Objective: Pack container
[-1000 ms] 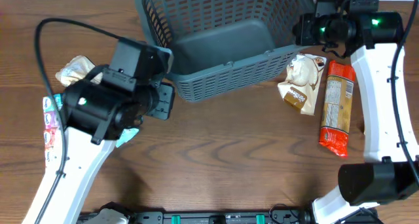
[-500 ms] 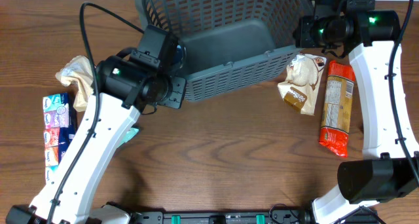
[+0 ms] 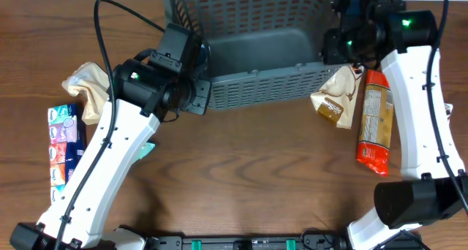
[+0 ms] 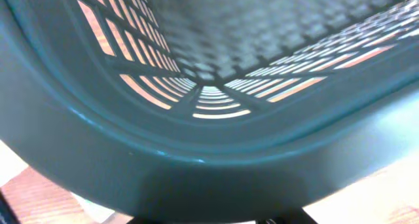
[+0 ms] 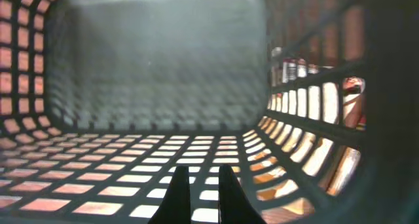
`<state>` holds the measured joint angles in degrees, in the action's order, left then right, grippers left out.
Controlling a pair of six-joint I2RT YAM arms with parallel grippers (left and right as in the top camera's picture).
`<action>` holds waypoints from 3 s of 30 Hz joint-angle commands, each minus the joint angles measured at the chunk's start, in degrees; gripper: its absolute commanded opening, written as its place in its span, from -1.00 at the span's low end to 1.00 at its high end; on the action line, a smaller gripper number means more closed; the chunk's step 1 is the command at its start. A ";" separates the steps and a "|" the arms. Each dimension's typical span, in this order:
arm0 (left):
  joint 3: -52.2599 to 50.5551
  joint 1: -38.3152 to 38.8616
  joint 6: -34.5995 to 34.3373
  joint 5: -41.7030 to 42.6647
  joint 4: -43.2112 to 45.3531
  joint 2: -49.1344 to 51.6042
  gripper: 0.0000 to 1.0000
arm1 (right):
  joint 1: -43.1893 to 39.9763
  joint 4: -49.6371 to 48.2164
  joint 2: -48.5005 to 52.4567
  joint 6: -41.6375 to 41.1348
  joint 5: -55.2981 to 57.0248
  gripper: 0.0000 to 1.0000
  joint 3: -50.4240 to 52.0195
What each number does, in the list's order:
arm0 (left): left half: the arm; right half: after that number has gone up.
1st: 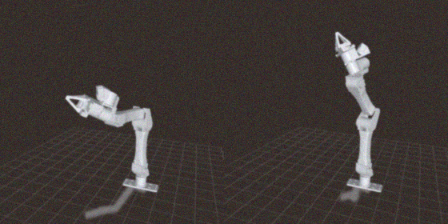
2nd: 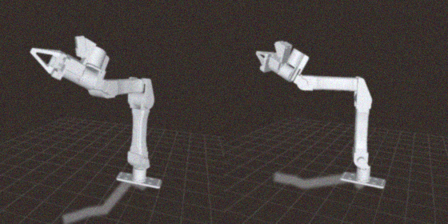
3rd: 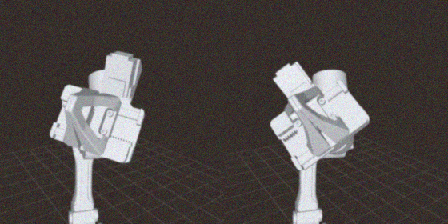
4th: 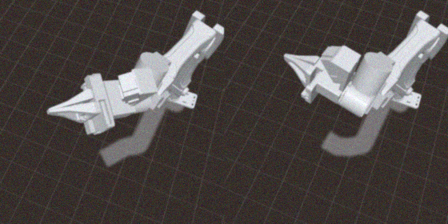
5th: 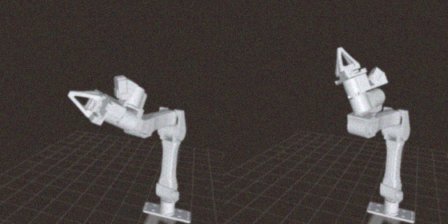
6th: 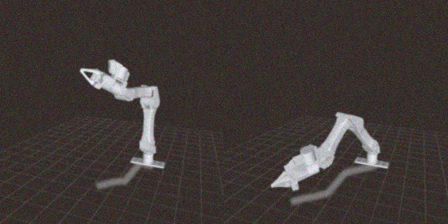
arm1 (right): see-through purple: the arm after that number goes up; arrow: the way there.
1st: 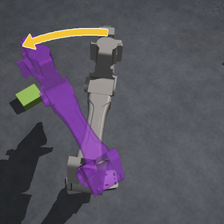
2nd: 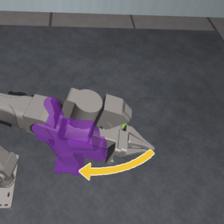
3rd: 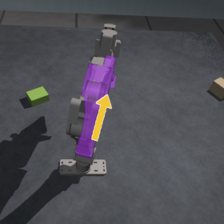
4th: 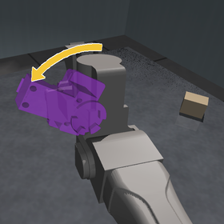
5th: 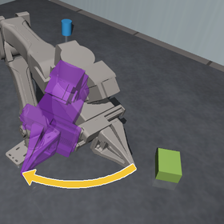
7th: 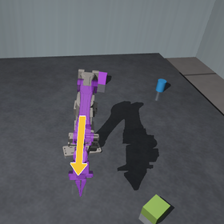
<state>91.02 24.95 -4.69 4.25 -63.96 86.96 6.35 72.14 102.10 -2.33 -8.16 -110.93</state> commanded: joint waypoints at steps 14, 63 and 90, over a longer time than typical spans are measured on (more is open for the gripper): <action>0.94 -4.96 -0.04 -0.90 3.67 0.04 -0.51 | 3.17 5.25 0.20 0.72 0.92 -0.98 -0.37; -2.05 -5.07 -3.80 -20.00 0.20 -19.32 0.79 | -16.76 -11.50 17.70 -2.40 9.35 -0.97 -17.40; -2.05 -5.07 -3.74 -20.02 0.20 -18.86 0.79 | -9.29 -12.81 18.60 10.29 -7.45 -0.96 -17.40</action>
<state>89.34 20.25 -7.73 -15.03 -63.66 67.77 -4.82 59.29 120.38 5.69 -11.07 -128.40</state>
